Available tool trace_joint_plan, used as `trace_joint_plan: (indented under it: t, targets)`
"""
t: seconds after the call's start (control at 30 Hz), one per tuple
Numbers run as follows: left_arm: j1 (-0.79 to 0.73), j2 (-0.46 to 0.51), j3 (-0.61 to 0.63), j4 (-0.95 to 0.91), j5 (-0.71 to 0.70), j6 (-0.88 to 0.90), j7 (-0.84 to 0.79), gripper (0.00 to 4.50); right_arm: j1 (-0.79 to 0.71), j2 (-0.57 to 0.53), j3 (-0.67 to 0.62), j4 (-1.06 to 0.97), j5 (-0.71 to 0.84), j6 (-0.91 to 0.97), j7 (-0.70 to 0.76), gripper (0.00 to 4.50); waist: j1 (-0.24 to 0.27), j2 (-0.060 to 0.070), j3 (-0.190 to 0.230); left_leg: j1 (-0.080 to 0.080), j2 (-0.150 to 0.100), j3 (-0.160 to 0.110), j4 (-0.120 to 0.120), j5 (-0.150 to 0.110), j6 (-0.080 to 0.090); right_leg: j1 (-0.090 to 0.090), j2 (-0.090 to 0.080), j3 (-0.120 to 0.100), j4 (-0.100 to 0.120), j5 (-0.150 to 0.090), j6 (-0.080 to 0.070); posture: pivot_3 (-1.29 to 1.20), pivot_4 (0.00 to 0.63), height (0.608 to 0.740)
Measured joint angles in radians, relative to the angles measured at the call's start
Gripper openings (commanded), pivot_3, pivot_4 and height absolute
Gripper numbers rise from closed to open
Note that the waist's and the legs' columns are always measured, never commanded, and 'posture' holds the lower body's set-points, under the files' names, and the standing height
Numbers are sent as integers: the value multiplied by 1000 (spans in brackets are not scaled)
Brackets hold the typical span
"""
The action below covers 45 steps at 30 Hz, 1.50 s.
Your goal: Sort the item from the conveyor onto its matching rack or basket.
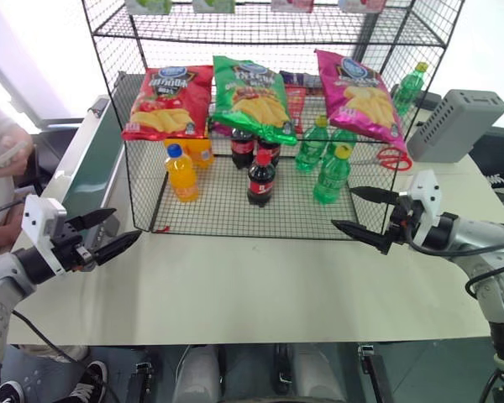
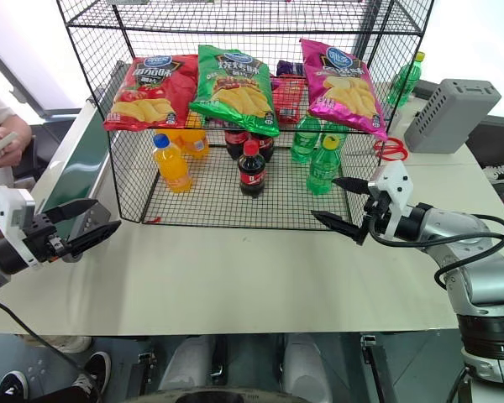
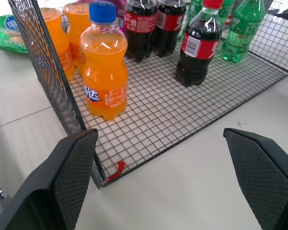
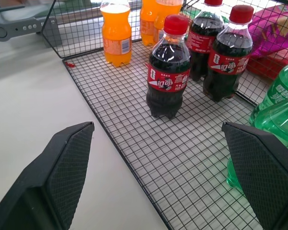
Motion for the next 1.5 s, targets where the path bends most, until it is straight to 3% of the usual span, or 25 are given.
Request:
trace_joint_plan:
  t: [0.87,1.5]
  targets:
    - [-1,5,6,56,22,-144,-101,4500,46,-16,0,67,-41,-98,89,4444,0,0,0,0,0,0,0,0,0,0,0,0,0,0,0,0,150,737]
    - [-7,-31,-42,95,29,-199,-151,4500,20,33,20,139,-38,-117,130,4444,-1,0,0,1,0,0,0,0,0,0,0,0,1,0,0,0,150,737]
